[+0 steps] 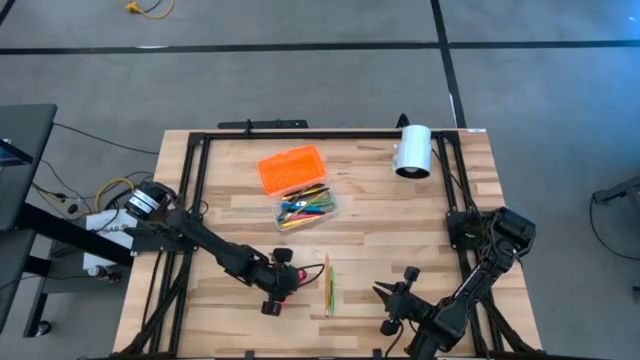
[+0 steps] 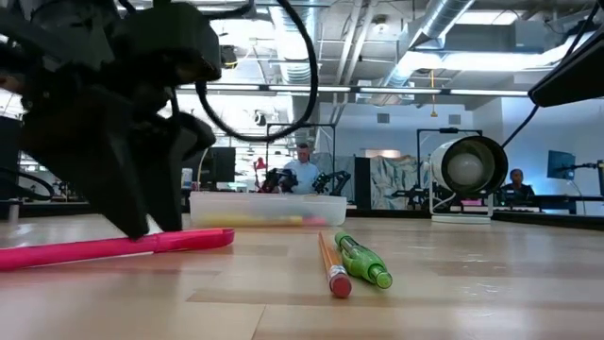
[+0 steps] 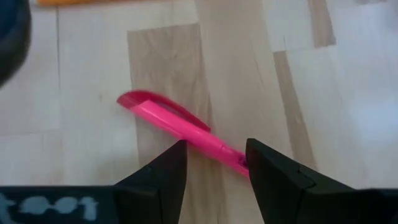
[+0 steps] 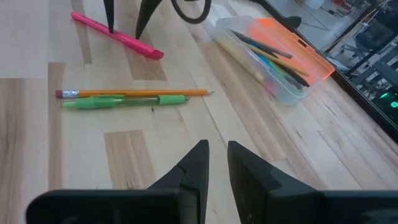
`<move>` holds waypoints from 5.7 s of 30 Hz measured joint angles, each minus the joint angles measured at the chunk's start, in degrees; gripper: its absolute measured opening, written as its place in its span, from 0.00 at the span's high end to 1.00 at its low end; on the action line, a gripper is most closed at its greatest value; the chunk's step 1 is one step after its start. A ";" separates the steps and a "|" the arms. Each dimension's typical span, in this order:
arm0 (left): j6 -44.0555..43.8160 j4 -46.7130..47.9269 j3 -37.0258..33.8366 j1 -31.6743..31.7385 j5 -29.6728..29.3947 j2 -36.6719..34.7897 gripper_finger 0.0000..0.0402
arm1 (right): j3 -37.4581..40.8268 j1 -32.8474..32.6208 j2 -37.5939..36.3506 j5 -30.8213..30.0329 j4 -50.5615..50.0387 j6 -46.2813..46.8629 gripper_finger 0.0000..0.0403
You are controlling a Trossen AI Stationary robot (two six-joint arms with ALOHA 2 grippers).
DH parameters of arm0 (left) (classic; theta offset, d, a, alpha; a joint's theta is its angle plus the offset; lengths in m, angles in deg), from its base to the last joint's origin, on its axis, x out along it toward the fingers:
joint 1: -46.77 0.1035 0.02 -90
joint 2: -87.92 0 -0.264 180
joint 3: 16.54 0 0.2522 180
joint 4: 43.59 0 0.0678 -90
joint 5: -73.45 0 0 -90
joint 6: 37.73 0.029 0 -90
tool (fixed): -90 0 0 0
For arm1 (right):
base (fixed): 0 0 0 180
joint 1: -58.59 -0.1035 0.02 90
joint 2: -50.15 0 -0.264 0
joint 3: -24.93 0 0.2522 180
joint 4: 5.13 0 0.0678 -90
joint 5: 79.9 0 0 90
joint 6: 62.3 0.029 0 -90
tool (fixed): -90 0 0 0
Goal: Pick & place school supplies into a supply box
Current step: Put the pink pen into the supply box
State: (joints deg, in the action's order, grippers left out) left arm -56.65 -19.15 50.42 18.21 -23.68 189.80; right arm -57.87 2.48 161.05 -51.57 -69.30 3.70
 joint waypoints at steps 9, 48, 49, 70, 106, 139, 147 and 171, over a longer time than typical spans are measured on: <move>-2.25 0.75 0.17 0.00 0.52 1.38 0.61 | 0.00 0.00 0.00 0.07 0.14 0.00 0.87; 6.55 6.74 0.05 0.85 -0.13 1.27 0.75 | 0.00 0.00 0.00 0.15 0.17 0.00 0.87; 7.05 6.54 0.05 0.85 -0.07 1.27 0.77 | 0.00 0.00 0.00 0.15 0.17 0.00 0.87; 8.20 5.55 0.06 0.85 -0.11 1.33 0.82 | 0.00 0.00 0.00 0.14 0.37 0.00 0.87; 17.29 5.36 2.51 2.88 -0.37 5.54 0.92 | 0.00 0.00 0.00 0.24 0.84 0.00 0.87; 11.63 5.31 2.66 1.77 -10.72 6.03 0.92 | 0.00 -0.11 0.00 0.41 1.29 0.00 0.87; 11.67 5.29 2.64 1.77 -10.57 6.03 0.92 | 0.02 -0.11 0.00 0.39 1.29 0.00 0.87; 13.18 14.43 9.00 0.68 -17.80 6.81 0.92 | 0.04 -0.12 0.00 0.72 1.39 -0.01 0.87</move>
State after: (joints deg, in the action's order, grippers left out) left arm -43.47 -4.72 59.41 18.89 -41.47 196.61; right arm -57.82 2.36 161.05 -50.85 -67.91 3.69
